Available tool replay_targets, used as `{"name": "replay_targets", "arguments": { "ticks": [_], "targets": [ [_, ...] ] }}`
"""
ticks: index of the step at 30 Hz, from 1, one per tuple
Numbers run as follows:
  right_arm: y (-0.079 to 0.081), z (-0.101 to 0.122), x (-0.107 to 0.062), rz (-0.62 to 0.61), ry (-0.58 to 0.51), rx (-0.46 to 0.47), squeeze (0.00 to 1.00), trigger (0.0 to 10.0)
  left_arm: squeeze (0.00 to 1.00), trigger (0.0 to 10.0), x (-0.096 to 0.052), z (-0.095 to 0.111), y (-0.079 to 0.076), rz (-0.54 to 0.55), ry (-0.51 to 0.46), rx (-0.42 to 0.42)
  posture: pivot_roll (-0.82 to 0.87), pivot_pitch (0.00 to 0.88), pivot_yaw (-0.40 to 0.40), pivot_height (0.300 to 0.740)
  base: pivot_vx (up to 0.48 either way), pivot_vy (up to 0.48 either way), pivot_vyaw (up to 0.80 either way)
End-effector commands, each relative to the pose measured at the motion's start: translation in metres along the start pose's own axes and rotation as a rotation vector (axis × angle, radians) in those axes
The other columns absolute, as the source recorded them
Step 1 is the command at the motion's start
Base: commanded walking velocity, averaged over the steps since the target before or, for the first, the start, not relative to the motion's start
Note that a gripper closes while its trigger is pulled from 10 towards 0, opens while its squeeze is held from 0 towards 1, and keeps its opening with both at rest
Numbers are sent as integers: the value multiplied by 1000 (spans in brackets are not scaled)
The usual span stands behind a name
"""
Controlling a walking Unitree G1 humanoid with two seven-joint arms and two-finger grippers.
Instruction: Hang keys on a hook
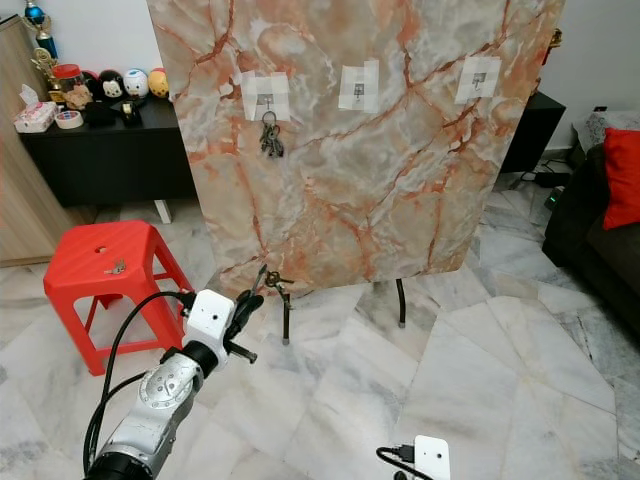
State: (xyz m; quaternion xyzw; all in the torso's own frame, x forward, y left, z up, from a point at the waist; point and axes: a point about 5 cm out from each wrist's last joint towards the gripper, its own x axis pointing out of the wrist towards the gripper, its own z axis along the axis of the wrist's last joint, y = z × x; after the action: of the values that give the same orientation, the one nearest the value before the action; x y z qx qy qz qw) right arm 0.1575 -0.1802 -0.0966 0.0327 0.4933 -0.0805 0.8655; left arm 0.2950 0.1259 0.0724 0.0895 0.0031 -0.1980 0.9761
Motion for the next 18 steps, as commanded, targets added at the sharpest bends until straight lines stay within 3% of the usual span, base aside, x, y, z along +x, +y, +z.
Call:
{"name": "replay_targets", "arguments": {
  "ticks": [1,10,18],
  "targets": [
    [-1,1,0,-4,3,2,0,10000,0,10000,2,7,0,-5,-29,1,28,0,-56,740,322,0,-781],
    [-3,1,0,-6,20,-18,0,10000,0,10000,3,7,-2,-19,-26,4,31,0,-65,740,330,0,-774],
    [-4,4,1,-2,0,-37,0,10000,0,10000,4,7,-6,-20,-30,-2,30,0,-70,740,334,0,0]
  ]
}}
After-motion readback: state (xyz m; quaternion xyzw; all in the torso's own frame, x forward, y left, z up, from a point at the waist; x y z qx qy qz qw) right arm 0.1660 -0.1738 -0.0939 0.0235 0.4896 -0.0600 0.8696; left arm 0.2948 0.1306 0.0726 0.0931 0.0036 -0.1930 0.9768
